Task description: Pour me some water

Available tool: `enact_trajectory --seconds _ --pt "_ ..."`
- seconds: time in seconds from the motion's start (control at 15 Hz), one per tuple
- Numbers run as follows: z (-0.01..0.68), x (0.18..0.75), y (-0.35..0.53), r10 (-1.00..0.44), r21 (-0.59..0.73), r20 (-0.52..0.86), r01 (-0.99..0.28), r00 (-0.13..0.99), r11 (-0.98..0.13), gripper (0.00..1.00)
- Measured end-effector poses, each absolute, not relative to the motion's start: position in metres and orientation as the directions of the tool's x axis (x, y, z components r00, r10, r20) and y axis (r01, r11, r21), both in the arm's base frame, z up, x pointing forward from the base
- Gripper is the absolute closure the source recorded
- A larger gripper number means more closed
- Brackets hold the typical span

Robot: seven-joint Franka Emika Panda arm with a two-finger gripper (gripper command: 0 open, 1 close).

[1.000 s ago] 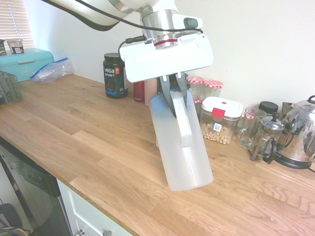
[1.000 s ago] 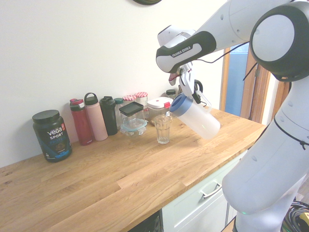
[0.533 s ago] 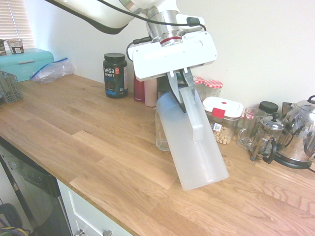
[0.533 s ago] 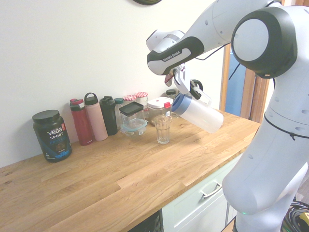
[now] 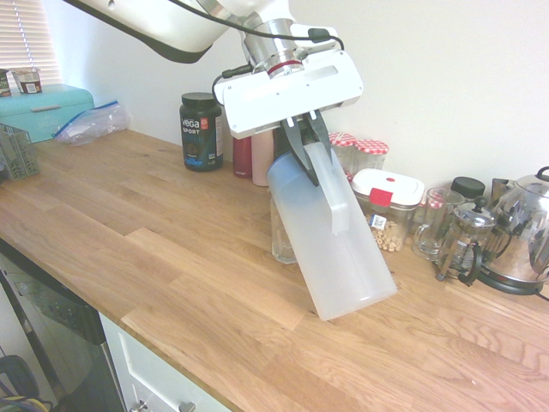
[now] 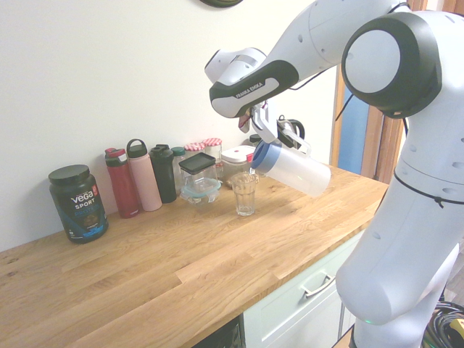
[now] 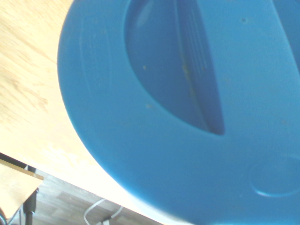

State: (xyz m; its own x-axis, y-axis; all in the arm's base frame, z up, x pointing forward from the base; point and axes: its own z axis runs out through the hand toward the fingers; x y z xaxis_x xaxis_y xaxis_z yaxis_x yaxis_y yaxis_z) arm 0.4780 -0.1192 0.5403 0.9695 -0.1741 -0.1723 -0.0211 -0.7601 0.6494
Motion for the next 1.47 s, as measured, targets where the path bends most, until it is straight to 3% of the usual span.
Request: enact_trajectory --seconds 0.67,1.07,1.47 --pt "0.532 0.492 -0.115 -0.171 0.640 -0.146 -0.039 0.974 -0.767 1.00" --pt "0.583 0.443 -0.189 -0.173 0.332 -0.042 -0.149 0.984 -0.932 1.00" --pt "0.564 0.392 -0.274 -0.294 -0.041 0.019 -0.293 0.956 -0.955 1.00"
